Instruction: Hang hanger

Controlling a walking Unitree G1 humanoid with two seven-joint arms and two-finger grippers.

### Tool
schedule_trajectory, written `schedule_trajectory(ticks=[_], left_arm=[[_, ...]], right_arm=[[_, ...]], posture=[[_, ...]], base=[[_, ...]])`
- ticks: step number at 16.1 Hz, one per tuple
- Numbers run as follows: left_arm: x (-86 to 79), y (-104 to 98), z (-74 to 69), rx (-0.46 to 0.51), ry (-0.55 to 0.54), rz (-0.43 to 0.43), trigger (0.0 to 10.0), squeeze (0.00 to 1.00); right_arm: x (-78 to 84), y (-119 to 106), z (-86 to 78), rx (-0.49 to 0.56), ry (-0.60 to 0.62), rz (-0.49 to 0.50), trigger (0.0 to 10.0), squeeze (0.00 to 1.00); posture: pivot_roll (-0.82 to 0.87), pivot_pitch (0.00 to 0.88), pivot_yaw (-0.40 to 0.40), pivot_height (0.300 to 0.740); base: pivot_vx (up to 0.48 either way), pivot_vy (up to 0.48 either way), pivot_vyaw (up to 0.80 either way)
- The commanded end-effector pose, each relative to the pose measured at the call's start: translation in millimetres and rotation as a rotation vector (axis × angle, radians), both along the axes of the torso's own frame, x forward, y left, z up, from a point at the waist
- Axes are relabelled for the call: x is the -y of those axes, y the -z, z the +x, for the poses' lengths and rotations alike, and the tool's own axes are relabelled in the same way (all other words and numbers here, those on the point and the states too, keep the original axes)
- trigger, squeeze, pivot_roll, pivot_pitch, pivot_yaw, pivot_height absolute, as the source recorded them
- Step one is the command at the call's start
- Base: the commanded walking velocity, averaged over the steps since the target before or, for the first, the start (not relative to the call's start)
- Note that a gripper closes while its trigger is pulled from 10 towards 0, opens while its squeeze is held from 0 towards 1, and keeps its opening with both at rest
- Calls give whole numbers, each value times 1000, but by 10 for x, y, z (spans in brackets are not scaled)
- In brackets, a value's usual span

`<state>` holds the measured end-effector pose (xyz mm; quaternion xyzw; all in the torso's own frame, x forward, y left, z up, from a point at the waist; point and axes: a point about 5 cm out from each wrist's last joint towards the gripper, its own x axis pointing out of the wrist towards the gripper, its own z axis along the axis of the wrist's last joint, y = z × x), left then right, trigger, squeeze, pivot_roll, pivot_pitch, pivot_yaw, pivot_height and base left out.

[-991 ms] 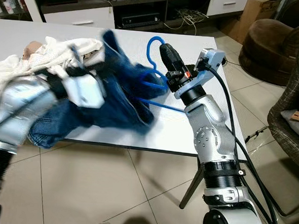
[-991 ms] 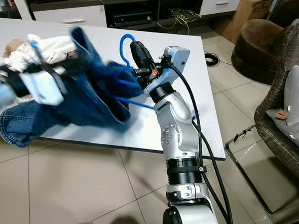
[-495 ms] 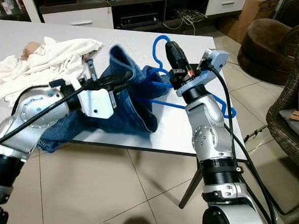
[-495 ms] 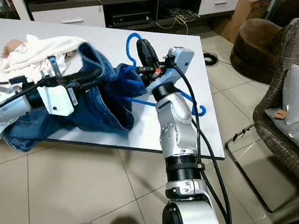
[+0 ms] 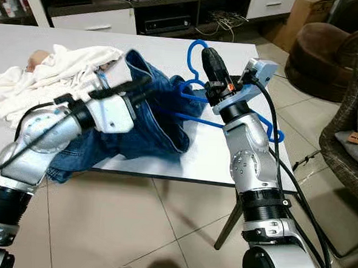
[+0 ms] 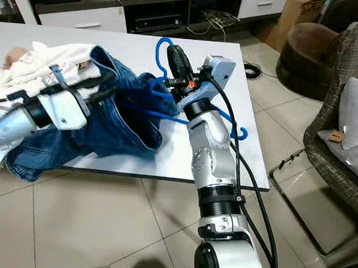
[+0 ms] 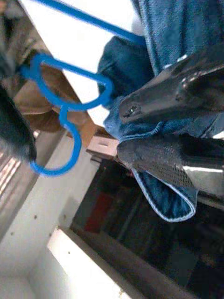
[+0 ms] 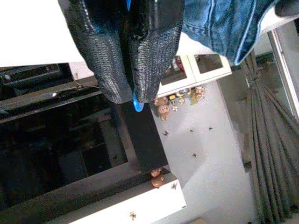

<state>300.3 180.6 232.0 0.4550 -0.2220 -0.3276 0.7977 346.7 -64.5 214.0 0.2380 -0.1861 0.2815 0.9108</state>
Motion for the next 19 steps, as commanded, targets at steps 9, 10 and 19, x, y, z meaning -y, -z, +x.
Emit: schedule_trajectory(ticks=[9,10,19], left_arm=[[-211,-237,-254,-252,75,-285,10000,0],[-350,-88,-313,-407,31,-245,10000,0],[-564,554,-511,-837,-165,-107,10000,0]], right_arm=[[-53,-61,30,6,12,57,10000,0],[-44,-70,36,6,13,66,10000,0],[-7,-79,0,-22,-101,259,10000,0]], posture=[[-34,6,36,740],[-34,6,37,740],[-32,6,34,740]], base=[[0,0,0],[0,0,0],[0,0,0]])
